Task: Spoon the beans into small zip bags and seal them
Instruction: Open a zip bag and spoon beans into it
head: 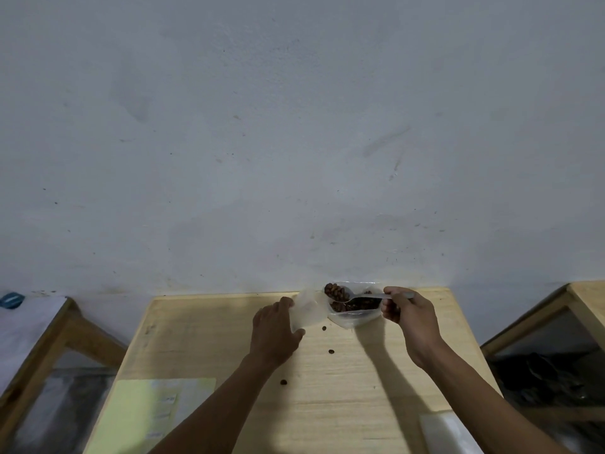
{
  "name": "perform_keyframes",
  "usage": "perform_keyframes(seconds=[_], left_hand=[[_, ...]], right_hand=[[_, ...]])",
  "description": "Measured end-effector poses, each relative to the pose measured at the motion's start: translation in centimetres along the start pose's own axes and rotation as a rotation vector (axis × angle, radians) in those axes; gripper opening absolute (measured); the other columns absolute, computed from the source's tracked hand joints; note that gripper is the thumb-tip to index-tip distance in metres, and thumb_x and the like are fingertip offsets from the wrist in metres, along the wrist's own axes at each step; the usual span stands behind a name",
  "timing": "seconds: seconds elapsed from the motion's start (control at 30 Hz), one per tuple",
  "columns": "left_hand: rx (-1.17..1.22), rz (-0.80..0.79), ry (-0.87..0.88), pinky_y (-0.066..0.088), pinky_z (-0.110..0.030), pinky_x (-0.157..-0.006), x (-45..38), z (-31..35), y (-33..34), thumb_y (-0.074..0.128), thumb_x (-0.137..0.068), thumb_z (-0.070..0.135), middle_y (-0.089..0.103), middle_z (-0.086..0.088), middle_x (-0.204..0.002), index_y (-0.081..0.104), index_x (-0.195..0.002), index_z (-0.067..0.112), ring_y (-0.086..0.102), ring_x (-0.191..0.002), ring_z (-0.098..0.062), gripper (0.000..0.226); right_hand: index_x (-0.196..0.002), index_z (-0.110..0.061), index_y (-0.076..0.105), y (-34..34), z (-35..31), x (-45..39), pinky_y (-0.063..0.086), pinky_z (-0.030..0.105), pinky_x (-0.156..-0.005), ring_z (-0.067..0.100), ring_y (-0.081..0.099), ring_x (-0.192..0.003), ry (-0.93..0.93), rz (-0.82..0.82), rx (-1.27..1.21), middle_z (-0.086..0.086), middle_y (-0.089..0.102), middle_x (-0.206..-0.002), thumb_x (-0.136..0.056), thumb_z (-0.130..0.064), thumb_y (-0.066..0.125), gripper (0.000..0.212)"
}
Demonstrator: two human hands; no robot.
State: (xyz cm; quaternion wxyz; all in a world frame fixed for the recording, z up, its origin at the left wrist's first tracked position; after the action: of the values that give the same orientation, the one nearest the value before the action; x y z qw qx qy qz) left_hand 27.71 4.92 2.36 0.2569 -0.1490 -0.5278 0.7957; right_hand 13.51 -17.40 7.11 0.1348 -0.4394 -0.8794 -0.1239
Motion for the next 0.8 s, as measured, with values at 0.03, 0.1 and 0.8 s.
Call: perform_keyframes(seconds=[0.03,0.1,0.8], left_hand=[[-0.003,-0.001,0.0,0.04,-0.038,-0.101,-0.2,0.1,0.0,0.069,-0.076,0.043,0.062,0.003,-0.119,0.045,-0.122,0.022,0.056,-0.111,-0.024,0.056],[0.002,0.001,0.003,0.039,-0.038,-0.102,-0.6,0.2,0.0,0.069,-0.077,0.041,0.061,0.002,-0.12,0.044,-0.122,0.022,0.055,-0.113,-0.025,0.055],[0.055,0.109,-0.098,0.044,-0.039,-0.093,-0.6,-2.4,-2.0,0.071,-0.078,0.037,0.068,-0.004,-0.108,0.049,-0.119,0.014,0.063,-0.105,-0.028,0.052]], right_hand=[[-0.099,0.001,0.067,0.4,0.0,0.4,0.052,0.03,-0.071,0.022,0.055,-0.068,-0.013,-0.019,0.006,0.012,0.06,-0.076,-0.098,-0.003,0.049,0.019],[-0.1,0.002,0.069,1.1,0.3,1.2,0.054,0.032,-0.074,0.021,0.057,-0.071,-0.058,-0.058,0.018,0.011,0.062,-0.077,-0.099,-0.004,0.051,0.019],[-0.099,-0.008,0.069,2.2,2.3,2.0,0.053,0.036,-0.081,0.017,0.058,-0.076,-0.129,-0.004,-0.014,0.006,0.064,-0.083,-0.102,-0.01,0.047,0.022]])
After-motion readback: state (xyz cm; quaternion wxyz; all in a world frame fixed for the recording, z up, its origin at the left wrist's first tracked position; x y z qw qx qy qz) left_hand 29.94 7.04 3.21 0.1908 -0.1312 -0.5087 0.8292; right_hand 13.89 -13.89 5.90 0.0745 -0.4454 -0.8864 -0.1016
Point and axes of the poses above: each hand's wrist, its own x-axis away from the middle knuckle, its own y-axis out of the palm, z = x × y, the point moved 3 cm from there along -x, towards the middle knuckle
